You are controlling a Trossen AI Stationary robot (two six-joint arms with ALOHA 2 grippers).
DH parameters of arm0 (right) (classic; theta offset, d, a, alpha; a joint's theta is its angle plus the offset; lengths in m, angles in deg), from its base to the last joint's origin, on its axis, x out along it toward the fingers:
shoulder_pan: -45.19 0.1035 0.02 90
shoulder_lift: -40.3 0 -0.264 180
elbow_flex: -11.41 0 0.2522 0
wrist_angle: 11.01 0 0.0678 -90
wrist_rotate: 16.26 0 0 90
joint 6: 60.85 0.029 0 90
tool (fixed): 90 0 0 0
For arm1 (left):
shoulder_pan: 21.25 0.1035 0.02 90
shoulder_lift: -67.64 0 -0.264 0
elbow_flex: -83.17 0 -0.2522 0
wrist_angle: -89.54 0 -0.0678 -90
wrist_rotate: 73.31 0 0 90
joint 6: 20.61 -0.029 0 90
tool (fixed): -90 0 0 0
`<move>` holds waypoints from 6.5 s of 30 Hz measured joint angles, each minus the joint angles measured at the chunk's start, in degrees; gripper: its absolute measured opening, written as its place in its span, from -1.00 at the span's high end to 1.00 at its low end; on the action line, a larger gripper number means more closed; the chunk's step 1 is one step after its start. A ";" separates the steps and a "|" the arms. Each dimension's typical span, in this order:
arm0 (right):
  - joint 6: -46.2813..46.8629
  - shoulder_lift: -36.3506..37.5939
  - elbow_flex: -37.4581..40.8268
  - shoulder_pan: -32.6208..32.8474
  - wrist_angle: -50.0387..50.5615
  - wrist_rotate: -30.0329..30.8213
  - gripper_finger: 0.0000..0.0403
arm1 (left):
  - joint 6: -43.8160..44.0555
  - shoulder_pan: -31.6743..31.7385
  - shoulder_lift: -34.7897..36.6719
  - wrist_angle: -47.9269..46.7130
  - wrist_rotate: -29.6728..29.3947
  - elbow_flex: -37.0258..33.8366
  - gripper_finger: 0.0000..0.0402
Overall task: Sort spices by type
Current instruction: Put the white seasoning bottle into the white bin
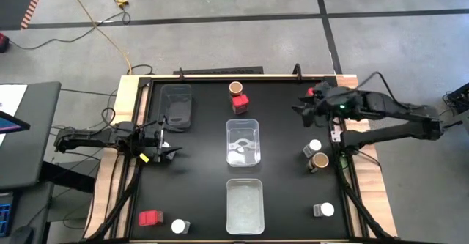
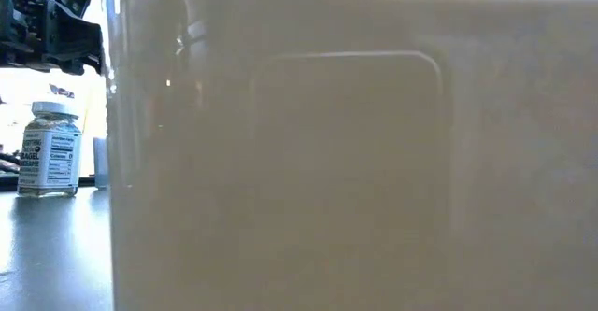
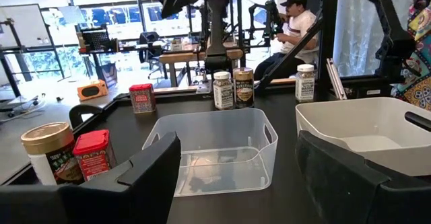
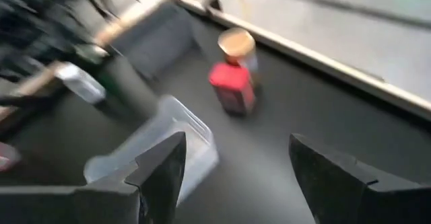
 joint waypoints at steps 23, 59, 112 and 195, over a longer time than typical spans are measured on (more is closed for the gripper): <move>9.37 -18.76 -8.59 -0.77 19.57 -0.87 -0.45 | 0.01 0.00 -0.01 0.01 0.01 0.00 -0.40; 19.22 -20.11 3.12 2.75 27.86 -15.06 -0.96 | 0.00 0.01 0.02 0.01 -0.01 0.00 -0.40; 27.31 -20.04 14.90 10.13 22.39 -21.68 -0.12 | -0.01 0.00 -0.01 0.01 -0.01 0.00 -0.40; 9.21 -68.05 -71.78 33.77 42.25 -16.45 -0.14 | 0.00 0.01 -0.01 0.01 -0.01 0.00 -0.40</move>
